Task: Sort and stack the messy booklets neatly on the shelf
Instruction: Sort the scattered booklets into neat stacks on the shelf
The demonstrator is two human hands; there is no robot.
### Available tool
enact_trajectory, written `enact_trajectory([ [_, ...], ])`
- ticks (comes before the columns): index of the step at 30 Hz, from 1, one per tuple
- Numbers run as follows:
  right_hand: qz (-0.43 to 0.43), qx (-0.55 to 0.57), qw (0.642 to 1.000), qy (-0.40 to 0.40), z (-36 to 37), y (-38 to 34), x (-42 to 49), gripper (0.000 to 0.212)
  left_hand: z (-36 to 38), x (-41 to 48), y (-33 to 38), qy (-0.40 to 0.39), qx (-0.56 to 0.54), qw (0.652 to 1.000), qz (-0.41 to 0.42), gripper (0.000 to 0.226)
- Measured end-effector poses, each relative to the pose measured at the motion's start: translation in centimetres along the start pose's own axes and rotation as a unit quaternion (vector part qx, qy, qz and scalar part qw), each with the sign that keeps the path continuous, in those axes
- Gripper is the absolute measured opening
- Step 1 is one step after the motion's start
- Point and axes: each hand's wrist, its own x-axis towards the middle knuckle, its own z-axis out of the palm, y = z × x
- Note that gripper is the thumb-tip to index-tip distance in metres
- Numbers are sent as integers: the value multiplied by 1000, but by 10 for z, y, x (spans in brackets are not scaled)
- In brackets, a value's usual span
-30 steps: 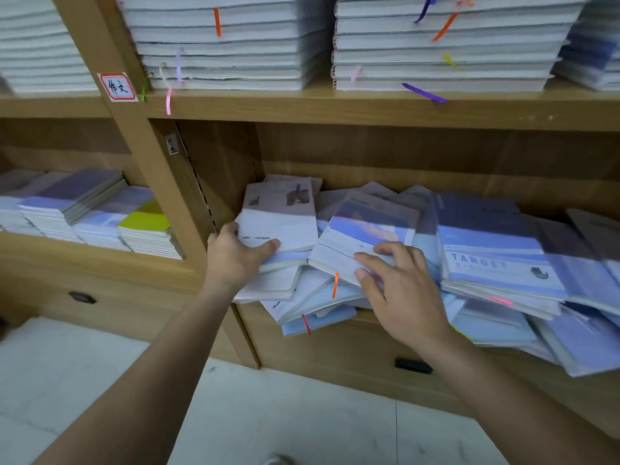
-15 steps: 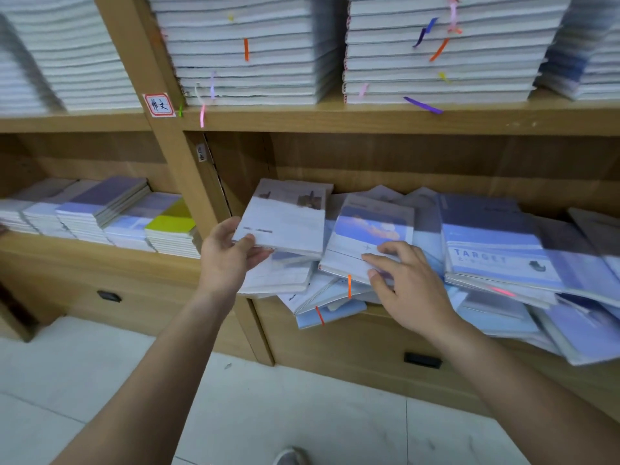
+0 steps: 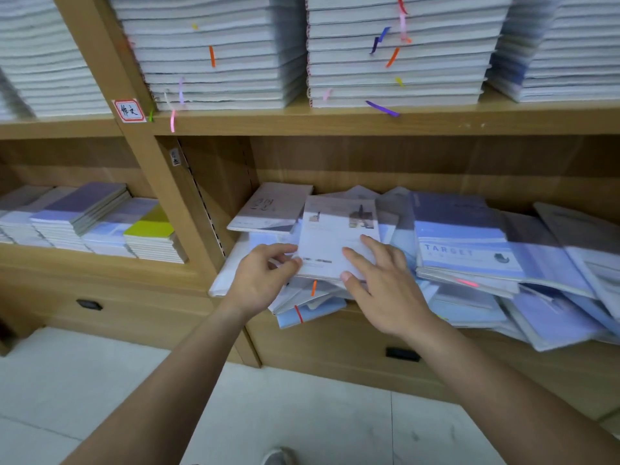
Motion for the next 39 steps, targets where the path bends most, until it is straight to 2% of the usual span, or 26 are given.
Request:
enact_trajectory([
  [4, 9, -81, 997, 17, 9, -7, 8, 61, -14, 28, -8, 101, 54, 993, -23, 21],
  [7, -9, -94, 995, 28, 18, -6, 13, 73, -26, 64, -27, 142, 127, 980, -53, 37],
  [11, -10, -91, 995, 47, 26, -3, 15, 73, -25, 101, -40, 118, 159, 970, -140, 55],
  [15, -4, -107, 993, 47, 28, -2, 17, 71, -16, 114, -42, 107, 210, 958, -161, 58],
  [18, -2, -105, 993, 51, 28, -2, 17, 69, -8, 108, -43, 80, 288, 945, -136, 60],
  [24, 11, -126, 990, 56, 24, -7, 14, 67, -16, 101, -48, 108, 186, 972, -99, 42],
  [26, 23, -137, 988, 62, 23, -10, 12, 68, -20, 102, -50, 130, 161, 974, -96, 44],
  [29, 25, -139, 988, 67, 21, -9, 10, 75, -22, 101, -48, 149, 155, 971, -105, 30],
  [32, 14, -140, 987, 73, 21, -4, 10, 74, -25, 95, -49, 158, 130, 973, -111, 23],
  [35, 6, -139, 987, 81, 22, -1, 9, 72, -33, 89, -51, 176, 84, 974, -114, 26],
  [39, 5, -136, 987, 85, 22, 0, 7, 73, -37, 88, -38, 160, 30, 977, -139, 47],
])
